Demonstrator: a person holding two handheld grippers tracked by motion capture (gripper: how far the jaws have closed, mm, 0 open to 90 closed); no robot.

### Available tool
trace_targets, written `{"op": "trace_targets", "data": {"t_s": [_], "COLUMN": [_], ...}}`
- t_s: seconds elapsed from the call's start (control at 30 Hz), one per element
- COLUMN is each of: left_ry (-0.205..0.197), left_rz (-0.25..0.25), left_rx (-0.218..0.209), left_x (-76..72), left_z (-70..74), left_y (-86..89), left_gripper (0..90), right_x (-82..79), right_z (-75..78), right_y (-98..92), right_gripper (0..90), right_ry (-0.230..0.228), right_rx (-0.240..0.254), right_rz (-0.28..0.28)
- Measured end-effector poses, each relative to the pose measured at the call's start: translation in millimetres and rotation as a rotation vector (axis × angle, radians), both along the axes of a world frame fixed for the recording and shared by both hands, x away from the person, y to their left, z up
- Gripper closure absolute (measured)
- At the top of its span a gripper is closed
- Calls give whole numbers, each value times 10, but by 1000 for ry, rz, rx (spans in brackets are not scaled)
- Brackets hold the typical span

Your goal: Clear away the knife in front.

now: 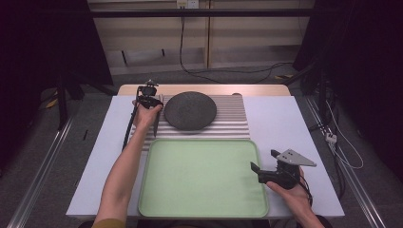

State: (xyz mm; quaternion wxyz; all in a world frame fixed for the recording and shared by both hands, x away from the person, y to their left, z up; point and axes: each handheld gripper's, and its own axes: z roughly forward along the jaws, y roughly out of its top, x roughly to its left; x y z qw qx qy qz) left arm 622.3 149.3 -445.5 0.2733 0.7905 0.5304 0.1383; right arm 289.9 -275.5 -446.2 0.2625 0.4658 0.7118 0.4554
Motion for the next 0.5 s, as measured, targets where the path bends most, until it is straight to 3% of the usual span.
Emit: {"op": "trace_targets", "data": {"t_s": [0.23,0.33,0.47,0.5], "left_ry": [48,52,62,56], "left_rz": [-9,-19,-22,-32], "left_rx": [-3,19,6,19], "left_x": [11,4,12,8], "left_z": [29,39,40,39], "left_y": [37,32,44,40], "left_gripper": [794,794,793,792], "right_x": [-6,-4,-2,-4], "right_z": [3,1,1,1], "right_y": [4,5,4,3], "right_gripper": [91,91,92,92], "right_ry": [-4,-3,-3,-3], "right_rx": [-5,-4,-4,-5], "right_rz": [-1,-1,-1,0]}}
